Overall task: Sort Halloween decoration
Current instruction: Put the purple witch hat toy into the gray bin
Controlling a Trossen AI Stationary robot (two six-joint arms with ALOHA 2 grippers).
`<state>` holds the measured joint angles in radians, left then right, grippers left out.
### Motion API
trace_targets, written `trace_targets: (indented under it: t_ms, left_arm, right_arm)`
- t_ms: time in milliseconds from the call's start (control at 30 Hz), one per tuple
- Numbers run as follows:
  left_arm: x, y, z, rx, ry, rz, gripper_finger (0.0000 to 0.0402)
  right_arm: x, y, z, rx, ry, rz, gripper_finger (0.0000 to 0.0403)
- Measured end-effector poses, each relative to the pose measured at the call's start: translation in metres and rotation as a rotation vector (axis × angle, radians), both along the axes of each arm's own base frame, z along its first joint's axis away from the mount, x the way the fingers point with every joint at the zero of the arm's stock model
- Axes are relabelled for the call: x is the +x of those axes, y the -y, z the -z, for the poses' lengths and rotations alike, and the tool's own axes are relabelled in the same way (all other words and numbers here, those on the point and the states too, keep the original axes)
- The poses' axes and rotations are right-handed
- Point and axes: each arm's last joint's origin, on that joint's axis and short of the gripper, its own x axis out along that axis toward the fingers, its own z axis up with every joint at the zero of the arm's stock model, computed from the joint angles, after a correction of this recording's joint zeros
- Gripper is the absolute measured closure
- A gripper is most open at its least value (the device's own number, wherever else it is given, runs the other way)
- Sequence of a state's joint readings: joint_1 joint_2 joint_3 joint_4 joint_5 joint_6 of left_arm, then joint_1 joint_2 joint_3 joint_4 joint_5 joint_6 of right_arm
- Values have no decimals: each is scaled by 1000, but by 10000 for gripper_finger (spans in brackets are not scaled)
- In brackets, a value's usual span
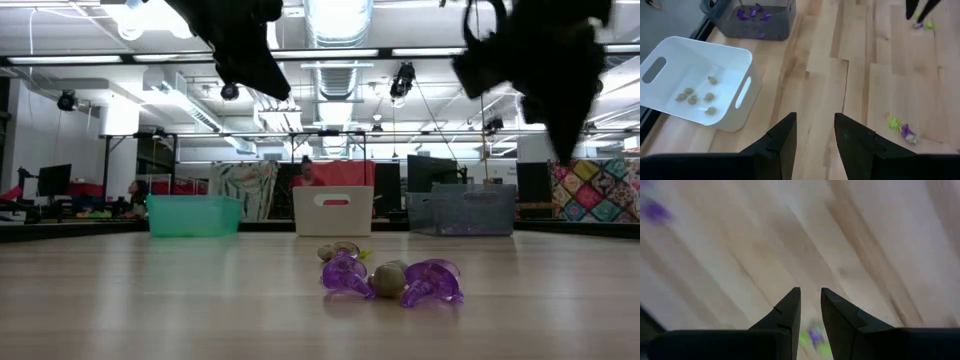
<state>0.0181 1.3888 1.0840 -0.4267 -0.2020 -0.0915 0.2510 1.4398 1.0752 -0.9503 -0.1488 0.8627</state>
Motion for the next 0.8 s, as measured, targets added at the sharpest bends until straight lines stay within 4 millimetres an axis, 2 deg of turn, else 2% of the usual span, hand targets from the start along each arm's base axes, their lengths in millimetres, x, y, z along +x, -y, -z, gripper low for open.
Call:
trace_targets:
  t_ms: [133, 300, 500, 800]
  left_arm:
    - [0, 1, 0, 1, 0, 4, 287]
    - [0, 1, 0, 1, 0, 4, 287]
    - [0, 1, 0, 1, 0, 4, 287]
    - [0, 1, 0, 1, 0, 4, 287]
  right_arm:
    - [-13, -9, 14, -41, -227, 22, 335]
    - [-31, -18, 17, -113, -408, 44, 335]
    - [-36, -27, 15, -132, -413, 81, 332]
    - [-49, -47, 27, -104, -442, 97, 292]
